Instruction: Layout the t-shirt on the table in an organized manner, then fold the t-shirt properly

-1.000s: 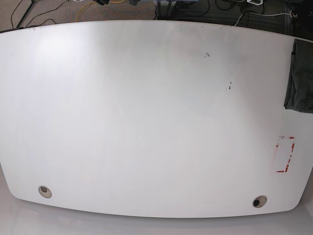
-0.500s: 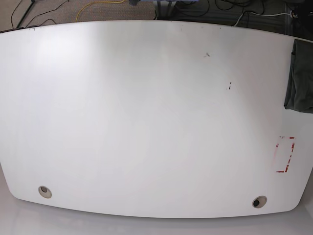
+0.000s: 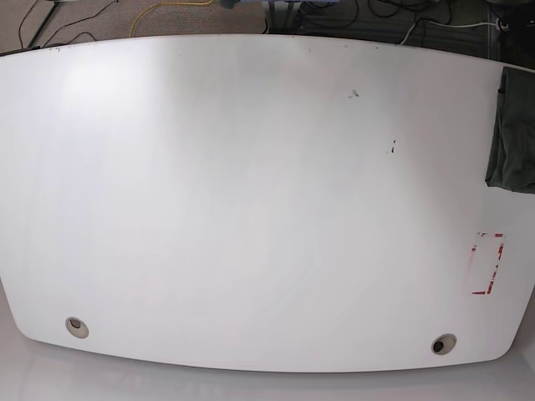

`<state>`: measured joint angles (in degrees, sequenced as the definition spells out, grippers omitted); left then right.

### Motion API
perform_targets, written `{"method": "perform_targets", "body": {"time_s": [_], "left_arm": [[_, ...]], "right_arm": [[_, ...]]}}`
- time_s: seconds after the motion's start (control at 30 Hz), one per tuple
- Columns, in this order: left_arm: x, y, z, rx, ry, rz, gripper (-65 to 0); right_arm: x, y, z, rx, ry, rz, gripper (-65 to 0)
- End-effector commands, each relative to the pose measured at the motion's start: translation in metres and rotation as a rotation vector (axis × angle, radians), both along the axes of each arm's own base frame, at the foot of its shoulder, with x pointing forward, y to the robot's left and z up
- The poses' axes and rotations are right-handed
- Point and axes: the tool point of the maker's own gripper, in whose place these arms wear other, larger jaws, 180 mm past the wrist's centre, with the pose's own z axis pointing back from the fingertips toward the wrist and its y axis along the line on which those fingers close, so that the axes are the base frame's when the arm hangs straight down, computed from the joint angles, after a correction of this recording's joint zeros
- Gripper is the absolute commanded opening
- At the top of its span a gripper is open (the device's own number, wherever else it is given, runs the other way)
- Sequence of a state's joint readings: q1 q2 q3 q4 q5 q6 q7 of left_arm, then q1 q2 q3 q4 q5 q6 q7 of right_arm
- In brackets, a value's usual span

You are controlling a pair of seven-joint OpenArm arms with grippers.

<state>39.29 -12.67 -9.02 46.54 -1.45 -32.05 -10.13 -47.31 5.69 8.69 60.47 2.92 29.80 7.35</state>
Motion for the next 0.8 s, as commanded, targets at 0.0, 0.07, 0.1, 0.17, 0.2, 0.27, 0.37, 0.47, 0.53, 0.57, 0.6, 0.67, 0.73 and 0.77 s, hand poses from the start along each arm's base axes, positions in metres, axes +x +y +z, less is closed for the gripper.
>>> {"method": "perform_targets", "body": {"time_s": [0.0,0.07,0.1,0.17,0.2,0.27,0.37,0.47,0.53,0.57,0.6,0.67,0.73,0.77], "left_arm": [[-0.004,0.013,-0.008,0.044,0.023,0.018,-49.4],[0.002,0.02,-0.018,0.081,0.033,0.034,-49.4],[0.005,0.021,-0.023,0.094,0.043,0.04,-49.3],[0.001,0.02,-0.031,0.102,0.073,0.036,-49.3],[-0.001,0.017,-0.035,0.097,0.094,0.028,-49.3],[0.001,0.011,-0.043,0.087,0.117,0.012,-49.3],[0.006,0.007,-0.052,0.078,0.149,0.003,-49.3],[0.004,0.007,-0.057,0.079,0.187,0.014,-49.3],[0.011,0.011,-0.062,0.098,0.197,0.029,-49.3],[0.014,0.013,-0.064,0.11,0.2,0.035,-49.3],[0.016,0.018,-0.066,0.134,0.206,0.043,-49.2],[0.018,0.024,-0.068,0.171,0.215,0.05,-49.2],[0.019,0.022,-0.071,0.188,0.22,0.049,-49.2],[0.022,0.017,-0.073,0.189,0.22,0.042,-49.2]], "right_arm": [[-0.001,-0.007,-0.006,-0.006,0.009,-0.01,-59.3],[0.002,-0.008,-0.015,-0.006,0.021,-0.018,-59.3],[0.004,-0.009,-0.02,-0.006,0.029,-0.023,-59.3],[0.003,-0.014,-0.027,-0.011,0.05,-0.026,-59.3],[0.005,-0.019,-0.031,-0.018,0.057,-0.025,-59.3],[0.008,-0.023,-0.038,-0.023,0.068,-0.029,-59.3],[0.015,-0.026,-0.046,-0.024,0.078,-0.038,-59.1],[0.018,-0.026,-0.053,-0.022,0.094,-0.045,-59.1],[0.026,-0.03,-0.058,-0.028,0.096,-0.05,-59.0],[0.029,-0.033,-0.06,-0.033,0.097,-0.049,-59.0],[0.031,-0.037,-0.063,-0.044,0.105,-0.051,-58.8],[0.035,-0.041,-0.068,-0.064,0.121,-0.057,-58.8],[0.037,-0.043,-0.072,-0.07,0.135,-0.057,-58.8],[0.04,-0.043,-0.074,-0.07,0.138,-0.058,-58.8]]}}
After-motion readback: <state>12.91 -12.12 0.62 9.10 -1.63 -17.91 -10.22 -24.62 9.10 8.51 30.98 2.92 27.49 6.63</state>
